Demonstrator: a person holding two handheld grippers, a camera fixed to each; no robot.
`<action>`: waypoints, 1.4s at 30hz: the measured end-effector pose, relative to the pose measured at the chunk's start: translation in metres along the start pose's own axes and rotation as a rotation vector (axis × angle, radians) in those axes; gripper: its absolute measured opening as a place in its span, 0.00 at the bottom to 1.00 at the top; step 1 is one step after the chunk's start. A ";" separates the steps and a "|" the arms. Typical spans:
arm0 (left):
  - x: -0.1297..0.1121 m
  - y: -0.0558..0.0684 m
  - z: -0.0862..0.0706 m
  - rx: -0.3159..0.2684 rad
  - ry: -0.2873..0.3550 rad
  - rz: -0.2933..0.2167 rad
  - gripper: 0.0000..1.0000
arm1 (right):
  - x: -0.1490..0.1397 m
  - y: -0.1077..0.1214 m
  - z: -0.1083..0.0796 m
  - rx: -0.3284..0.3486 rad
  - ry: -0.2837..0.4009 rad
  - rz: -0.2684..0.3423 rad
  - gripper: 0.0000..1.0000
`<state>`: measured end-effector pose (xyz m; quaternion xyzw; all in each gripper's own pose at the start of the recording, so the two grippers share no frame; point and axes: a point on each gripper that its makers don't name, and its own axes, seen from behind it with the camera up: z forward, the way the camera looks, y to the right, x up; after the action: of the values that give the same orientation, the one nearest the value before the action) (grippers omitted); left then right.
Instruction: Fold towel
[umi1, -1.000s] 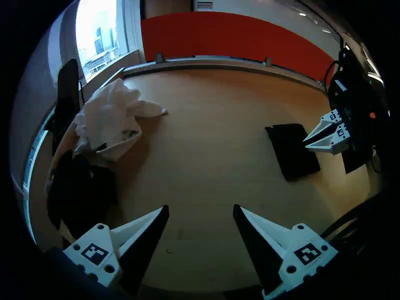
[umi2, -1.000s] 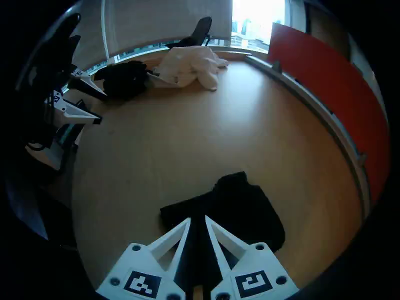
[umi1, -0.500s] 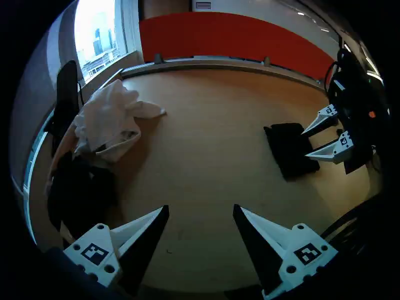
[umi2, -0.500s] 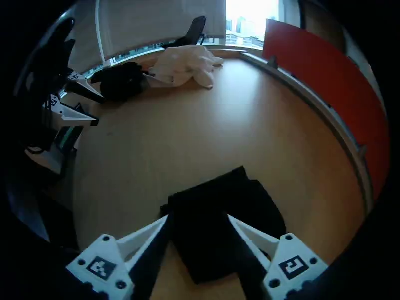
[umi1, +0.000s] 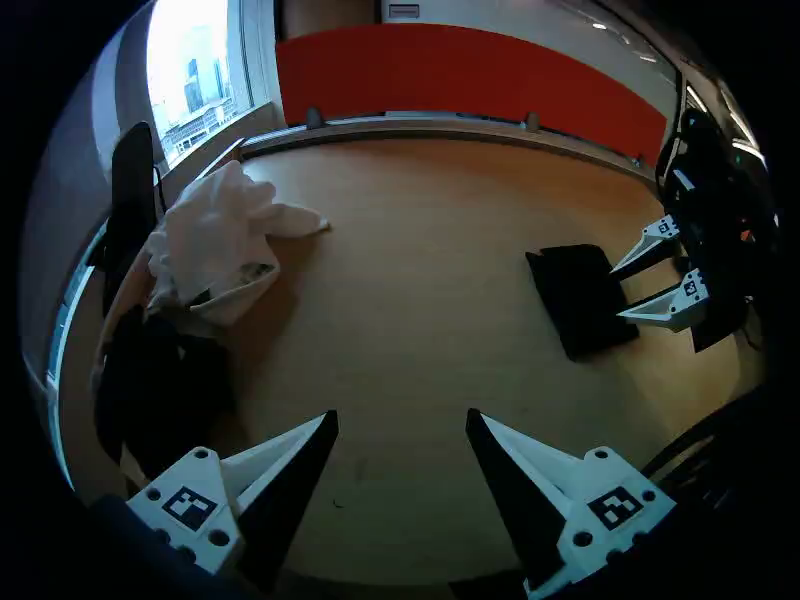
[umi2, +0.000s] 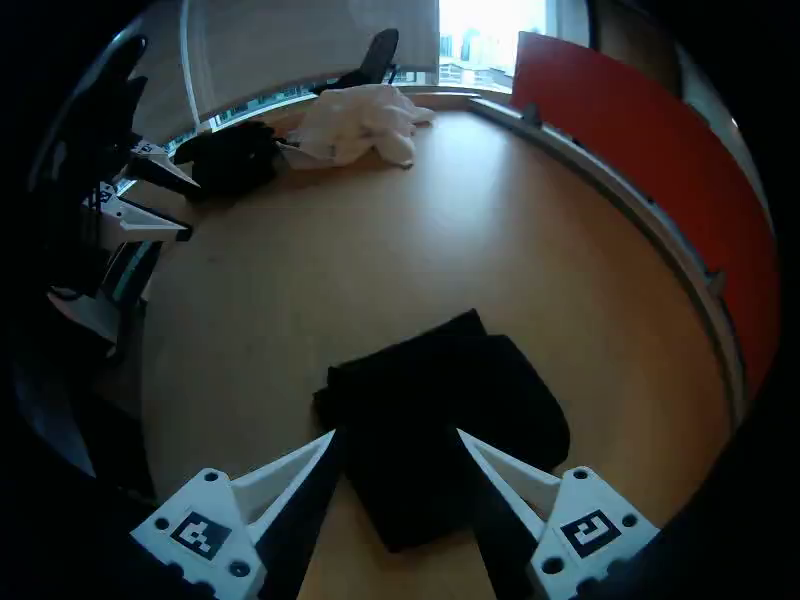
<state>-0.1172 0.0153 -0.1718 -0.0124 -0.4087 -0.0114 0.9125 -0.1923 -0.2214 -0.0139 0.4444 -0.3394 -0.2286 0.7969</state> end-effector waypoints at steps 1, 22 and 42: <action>0.000 0.000 0.000 0.000 0.000 0.001 0.95 | -0.003 0.000 -0.001 -0.003 -0.004 0.004 0.74; 0.001 0.005 0.004 -0.009 -0.001 0.017 0.95 | -0.078 0.002 -0.020 -0.059 -0.093 0.094 0.74; 0.002 0.011 0.004 -0.015 0.002 0.020 0.95 | -0.093 0.001 -0.008 -0.078 -0.104 0.136 0.40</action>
<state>-0.1186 0.0267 -0.1683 -0.0233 -0.4075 -0.0051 0.9129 -0.2479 -0.1545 -0.0469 0.3765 -0.4006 -0.2098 0.8085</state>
